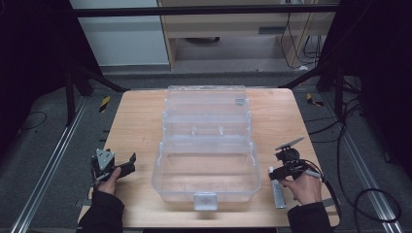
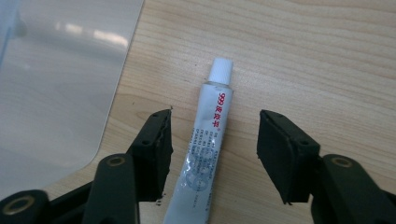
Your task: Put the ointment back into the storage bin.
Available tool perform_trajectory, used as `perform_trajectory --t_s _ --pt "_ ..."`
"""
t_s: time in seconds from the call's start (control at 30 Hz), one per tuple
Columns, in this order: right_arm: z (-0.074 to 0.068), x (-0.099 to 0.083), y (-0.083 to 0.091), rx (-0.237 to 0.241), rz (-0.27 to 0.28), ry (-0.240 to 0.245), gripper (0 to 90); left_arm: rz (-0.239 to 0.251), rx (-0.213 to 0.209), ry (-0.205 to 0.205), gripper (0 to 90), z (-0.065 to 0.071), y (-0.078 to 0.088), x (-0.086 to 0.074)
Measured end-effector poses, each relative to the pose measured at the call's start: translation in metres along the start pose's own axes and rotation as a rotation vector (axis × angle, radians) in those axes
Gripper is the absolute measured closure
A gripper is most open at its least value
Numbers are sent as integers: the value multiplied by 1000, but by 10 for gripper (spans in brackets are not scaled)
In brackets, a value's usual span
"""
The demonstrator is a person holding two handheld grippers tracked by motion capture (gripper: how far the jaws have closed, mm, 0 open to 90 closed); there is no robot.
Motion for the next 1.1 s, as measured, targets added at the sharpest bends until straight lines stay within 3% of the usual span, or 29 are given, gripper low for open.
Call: perform_trajectory --t_s 0.3,0.6,1.1 --pt "-4 -2 -12 32 -52 -12 526 1 -1 1 18 0 0 0" --pt "2 -8 -24 31 -89 -38 572 0 -1 0 18 0 0 0" --pt "-2 -8 -34 14 -140 -17 665 0 -2 0 18 0 0 0"
Point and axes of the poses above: each handheld gripper's, and its own axes: y roughly backward along the jaws, x roughly out of its top, z roughly to its right, the point moved 7 cm from there along -y, roughly forward along the jaws, and after that the axes turned 2 degrees about z, right-handed, at the moved point
